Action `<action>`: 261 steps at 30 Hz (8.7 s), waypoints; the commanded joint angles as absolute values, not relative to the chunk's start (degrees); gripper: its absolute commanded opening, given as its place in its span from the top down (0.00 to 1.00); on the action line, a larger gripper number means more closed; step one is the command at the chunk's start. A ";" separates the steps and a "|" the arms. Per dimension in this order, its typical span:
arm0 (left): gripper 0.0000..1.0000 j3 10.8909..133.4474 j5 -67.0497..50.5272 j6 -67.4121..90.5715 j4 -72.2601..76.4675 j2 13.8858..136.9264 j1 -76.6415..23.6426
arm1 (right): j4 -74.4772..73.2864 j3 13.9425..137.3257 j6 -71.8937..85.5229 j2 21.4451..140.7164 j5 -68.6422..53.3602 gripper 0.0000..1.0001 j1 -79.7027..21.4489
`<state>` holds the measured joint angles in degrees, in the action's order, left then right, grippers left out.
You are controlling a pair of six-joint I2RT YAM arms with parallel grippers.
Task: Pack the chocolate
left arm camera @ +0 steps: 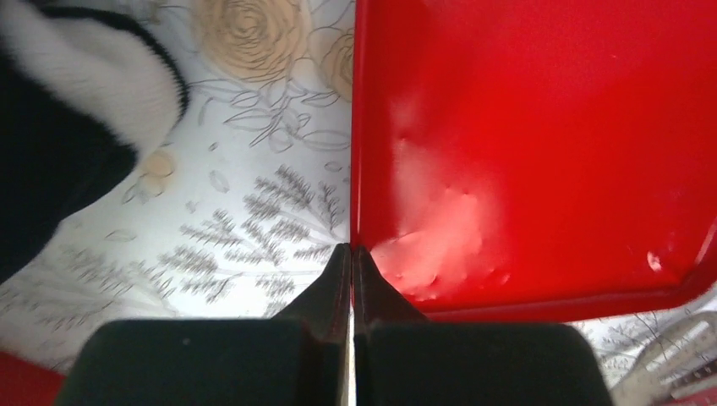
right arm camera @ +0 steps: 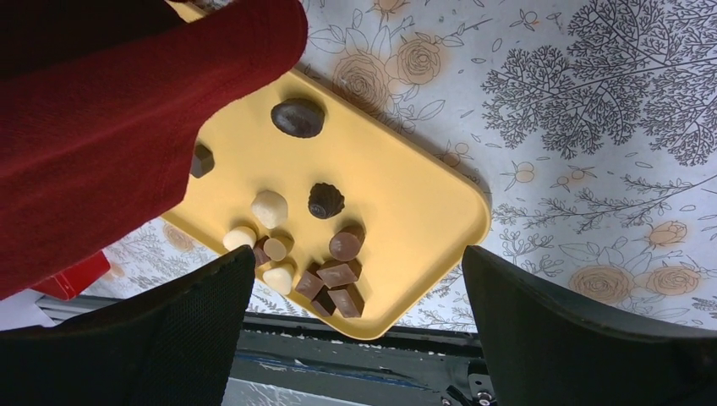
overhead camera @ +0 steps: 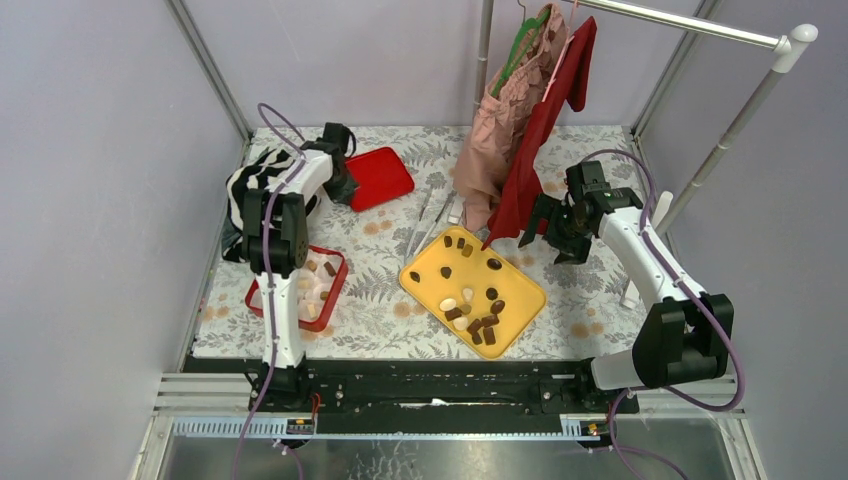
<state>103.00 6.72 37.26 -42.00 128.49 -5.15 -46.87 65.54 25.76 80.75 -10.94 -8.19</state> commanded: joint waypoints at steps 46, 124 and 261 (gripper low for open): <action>1.00 71.26 -14.28 28.61 -47.41 64.78 -11.25 | 17.32 74.01 55.13 95.00 -44.25 0.50 -31.89; 1.00 92.31 54.76 18.29 -69.04 69.87 -11.42 | -27.41 81.24 24.27 91.13 -32.92 0.00 -30.77; 1.00 74.62 72.03 52.64 -83.39 105.78 -46.10 | -23.81 75.40 21.83 91.79 -31.88 0.00 -30.77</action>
